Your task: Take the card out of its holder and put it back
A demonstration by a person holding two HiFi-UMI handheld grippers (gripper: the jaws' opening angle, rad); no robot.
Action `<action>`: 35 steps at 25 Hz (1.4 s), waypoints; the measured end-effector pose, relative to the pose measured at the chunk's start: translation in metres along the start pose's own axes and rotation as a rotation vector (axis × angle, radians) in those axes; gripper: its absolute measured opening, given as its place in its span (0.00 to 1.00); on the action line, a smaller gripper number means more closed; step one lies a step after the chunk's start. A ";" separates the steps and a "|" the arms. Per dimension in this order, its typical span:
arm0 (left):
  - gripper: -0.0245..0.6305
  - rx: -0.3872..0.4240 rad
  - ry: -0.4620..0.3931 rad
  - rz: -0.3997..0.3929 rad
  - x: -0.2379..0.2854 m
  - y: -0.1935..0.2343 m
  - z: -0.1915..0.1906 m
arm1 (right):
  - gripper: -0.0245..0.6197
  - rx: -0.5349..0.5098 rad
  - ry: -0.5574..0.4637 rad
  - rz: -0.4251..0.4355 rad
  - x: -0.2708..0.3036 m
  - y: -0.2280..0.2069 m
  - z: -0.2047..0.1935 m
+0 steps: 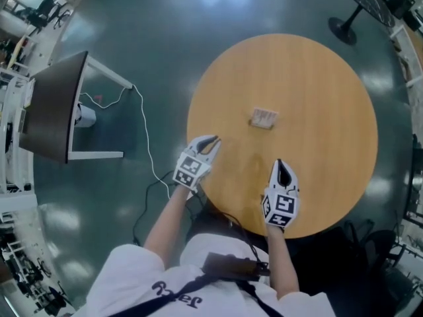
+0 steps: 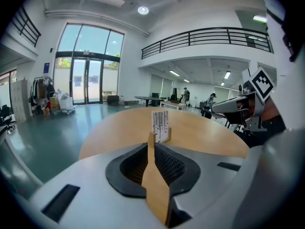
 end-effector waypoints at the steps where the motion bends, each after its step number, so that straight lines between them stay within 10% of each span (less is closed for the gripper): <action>1: 0.09 0.002 0.008 -0.009 0.004 0.004 -0.002 | 0.07 -0.008 0.010 0.009 0.003 0.001 -0.002; 15: 0.29 0.074 0.035 -0.155 0.060 0.054 0.012 | 0.07 0.003 0.073 -0.016 0.025 -0.014 -0.020; 35: 0.35 0.138 -0.068 -0.616 0.151 0.002 0.065 | 0.07 0.039 0.110 -0.032 0.048 -0.034 -0.017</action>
Point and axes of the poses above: the fingertips, and each gripper's own axes: x forward along the fingers, y to its left, z out of its top, the point moved 7 cm from there along -x, backward along the fingers, and after that the axes turned 3 degrees about -y, right-handed, at the moved point
